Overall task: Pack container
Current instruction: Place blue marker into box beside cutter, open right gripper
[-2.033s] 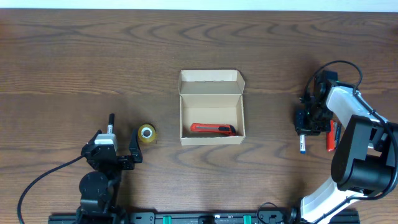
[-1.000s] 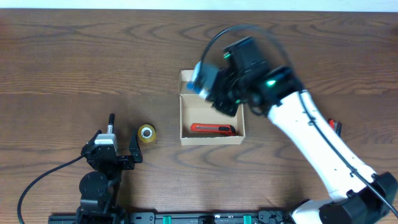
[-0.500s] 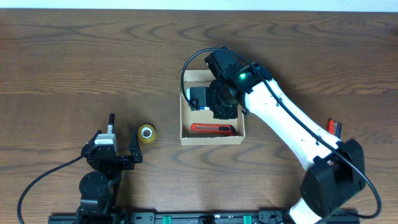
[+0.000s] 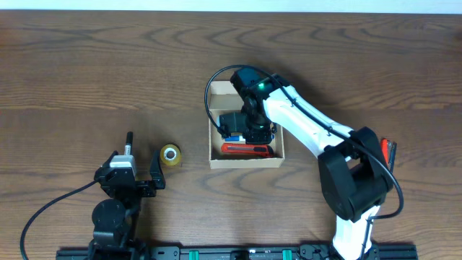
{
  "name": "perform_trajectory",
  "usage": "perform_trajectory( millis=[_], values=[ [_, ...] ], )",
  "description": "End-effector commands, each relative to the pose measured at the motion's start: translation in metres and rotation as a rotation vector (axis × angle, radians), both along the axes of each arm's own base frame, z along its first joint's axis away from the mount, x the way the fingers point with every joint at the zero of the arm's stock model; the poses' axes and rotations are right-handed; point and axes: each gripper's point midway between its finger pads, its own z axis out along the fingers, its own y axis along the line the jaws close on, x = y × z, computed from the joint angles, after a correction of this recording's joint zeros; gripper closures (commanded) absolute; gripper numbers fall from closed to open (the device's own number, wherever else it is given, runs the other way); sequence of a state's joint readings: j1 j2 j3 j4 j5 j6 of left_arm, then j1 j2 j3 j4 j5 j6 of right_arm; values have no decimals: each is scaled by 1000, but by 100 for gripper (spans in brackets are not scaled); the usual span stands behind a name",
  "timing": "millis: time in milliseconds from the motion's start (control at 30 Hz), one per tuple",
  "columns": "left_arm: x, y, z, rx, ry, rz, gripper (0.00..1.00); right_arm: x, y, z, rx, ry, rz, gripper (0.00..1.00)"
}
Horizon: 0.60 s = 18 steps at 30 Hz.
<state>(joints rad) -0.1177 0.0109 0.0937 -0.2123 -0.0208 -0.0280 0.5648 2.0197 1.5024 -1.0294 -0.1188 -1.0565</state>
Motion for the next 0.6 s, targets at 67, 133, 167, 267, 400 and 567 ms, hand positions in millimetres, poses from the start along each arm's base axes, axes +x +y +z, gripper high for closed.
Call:
perform_trajectory(
  millis=[67,133,167,267,400,567],
  values=[
    [0,-1,-14,6,31,-9,5,-1,-1,-6,2,21,15,99],
    [0,-1,-14,6,31,-9,4,-1,-1,-6,2,21,15,99],
    [0,-1,-14,6,32,-9,5,-1,-1,-6,2,21,15,94],
    [0,-1,-14,6,32,-9,5,-1,-1,-6,1,23,5,80],
    [0,-1,-14,6,32,-9,5,-1,-1,-6,2,24,3,75],
    [0,-1,-14,6,32,-9,5,3,3,5,21,11,-90,74]
  ],
)
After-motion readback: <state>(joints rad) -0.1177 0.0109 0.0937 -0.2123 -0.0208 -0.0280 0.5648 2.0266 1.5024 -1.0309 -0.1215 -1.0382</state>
